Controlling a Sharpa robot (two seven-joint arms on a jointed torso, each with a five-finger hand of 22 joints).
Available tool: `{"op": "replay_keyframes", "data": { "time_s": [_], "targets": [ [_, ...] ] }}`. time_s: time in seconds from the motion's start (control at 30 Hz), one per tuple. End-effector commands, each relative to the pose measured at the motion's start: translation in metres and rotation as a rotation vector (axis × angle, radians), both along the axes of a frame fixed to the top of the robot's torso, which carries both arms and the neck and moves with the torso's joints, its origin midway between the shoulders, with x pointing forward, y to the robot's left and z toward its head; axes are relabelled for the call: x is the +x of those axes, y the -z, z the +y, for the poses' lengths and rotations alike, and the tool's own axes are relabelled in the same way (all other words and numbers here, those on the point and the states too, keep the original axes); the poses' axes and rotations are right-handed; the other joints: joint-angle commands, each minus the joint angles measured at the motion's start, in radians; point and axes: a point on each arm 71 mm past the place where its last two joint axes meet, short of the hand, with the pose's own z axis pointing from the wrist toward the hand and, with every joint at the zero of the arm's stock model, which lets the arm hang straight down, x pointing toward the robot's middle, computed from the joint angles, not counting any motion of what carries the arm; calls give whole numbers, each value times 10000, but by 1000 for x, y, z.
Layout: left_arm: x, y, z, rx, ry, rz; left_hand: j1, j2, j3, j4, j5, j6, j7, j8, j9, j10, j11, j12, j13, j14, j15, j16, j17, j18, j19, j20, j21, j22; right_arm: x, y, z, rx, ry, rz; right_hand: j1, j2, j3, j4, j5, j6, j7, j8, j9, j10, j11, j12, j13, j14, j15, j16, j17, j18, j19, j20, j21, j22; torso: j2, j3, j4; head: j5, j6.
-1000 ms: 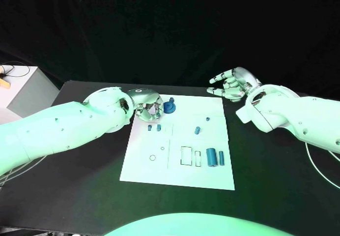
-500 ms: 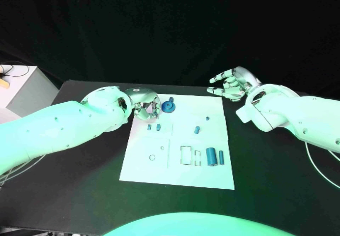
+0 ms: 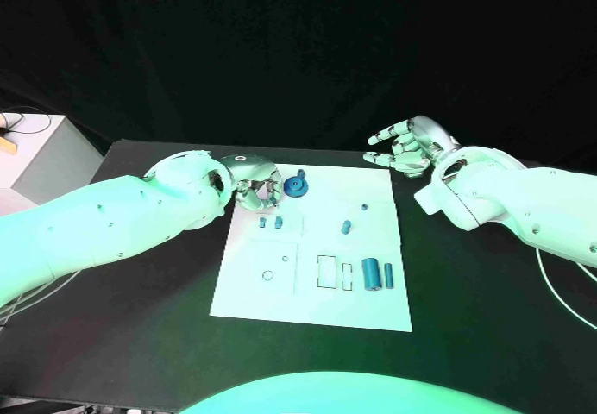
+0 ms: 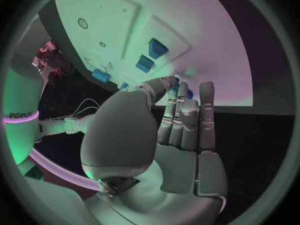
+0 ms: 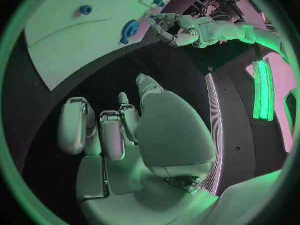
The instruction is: Assemble the parts on the task board
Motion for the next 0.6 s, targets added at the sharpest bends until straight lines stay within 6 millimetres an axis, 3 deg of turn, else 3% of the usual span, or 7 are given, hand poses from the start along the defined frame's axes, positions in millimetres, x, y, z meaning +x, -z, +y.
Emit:
{"op": "replay_keyframes", "data": {
  "time_s": [0.03,0.6],
  "targets": [
    [0,1,-2,113,54,137,6,-16,-16,-65,-3,93,-13,-67,16,90,16,-34,14,60,4,45,4,156,61,-37,59,10,0,0,1,-19,-135,-44,-63,23,59,-1,64,-15,-11,41,-8,-43,12,-21,139,612,-17,-30,852,77,-21,-47,-39,155,6,-7,1,-9,5],
    [-1,1,-6,116,169,256,3,-5,-46,-83,-14,140,-21,-81,27,180,-1,-49,42,100,-2,78,80,155,53,-36,67,13,0,0,1,-20,-131,-43,-75,5,106,-9,61,-11,-16,55,-7,-37,7,-14,139,616,-23,-32,858,79,-14,-53,-62,144,0,-11,2,1,-19]
  ]
}}
